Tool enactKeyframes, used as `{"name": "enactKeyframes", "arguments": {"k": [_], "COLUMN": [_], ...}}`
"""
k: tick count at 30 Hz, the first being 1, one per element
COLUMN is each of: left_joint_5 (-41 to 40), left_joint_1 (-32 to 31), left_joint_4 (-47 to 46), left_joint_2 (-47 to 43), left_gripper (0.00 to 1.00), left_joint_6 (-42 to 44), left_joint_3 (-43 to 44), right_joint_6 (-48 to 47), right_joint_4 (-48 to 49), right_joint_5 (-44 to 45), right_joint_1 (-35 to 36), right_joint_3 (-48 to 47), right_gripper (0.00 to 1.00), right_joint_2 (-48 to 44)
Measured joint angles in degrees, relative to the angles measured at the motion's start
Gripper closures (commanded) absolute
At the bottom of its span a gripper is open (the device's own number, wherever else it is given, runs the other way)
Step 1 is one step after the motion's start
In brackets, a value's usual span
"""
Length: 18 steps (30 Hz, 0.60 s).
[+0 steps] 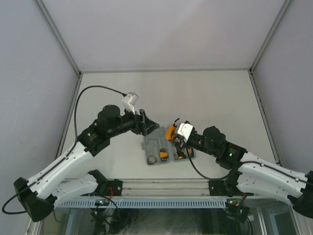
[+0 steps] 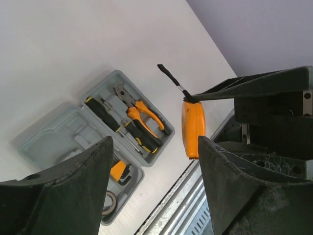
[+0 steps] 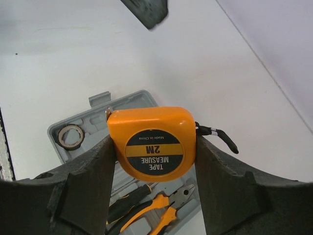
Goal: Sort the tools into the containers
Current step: Pick up the engineering item from the center of the board.
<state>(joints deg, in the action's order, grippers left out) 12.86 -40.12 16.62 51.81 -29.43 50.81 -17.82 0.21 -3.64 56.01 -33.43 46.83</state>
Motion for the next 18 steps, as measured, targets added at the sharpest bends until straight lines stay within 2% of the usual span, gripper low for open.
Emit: {"name": "enactKeyframes", "arguments": {"k": [5, 7, 18], "left_joint_5": [0.0, 0.0, 2.6], "left_joint_1": [-3.6, -4.5, -7.8], "left_joint_4": [-2.0, -2.6, -4.8], "left_joint_2": [4.0, 4.7, 9.0], "left_gripper": [0.27, 0.32, 0.38], "left_joint_6": [0.0, 0.0, 0.2], "left_joint_3": [1.7, 2.0, 2.7], "right_joint_6": [-5.3, -6.7, -9.4], "right_joint_4": [0.0, 0.0, 0.1], "right_joint_5": [0.0, 0.0, -1.2], "right_joint_1": [1.7, 2.1, 3.2], "right_joint_3": [0.0, 0.0, -0.2], "right_gripper": [0.83, 0.83, 0.83], "right_joint_2": [-0.7, -0.7, 1.5]}}
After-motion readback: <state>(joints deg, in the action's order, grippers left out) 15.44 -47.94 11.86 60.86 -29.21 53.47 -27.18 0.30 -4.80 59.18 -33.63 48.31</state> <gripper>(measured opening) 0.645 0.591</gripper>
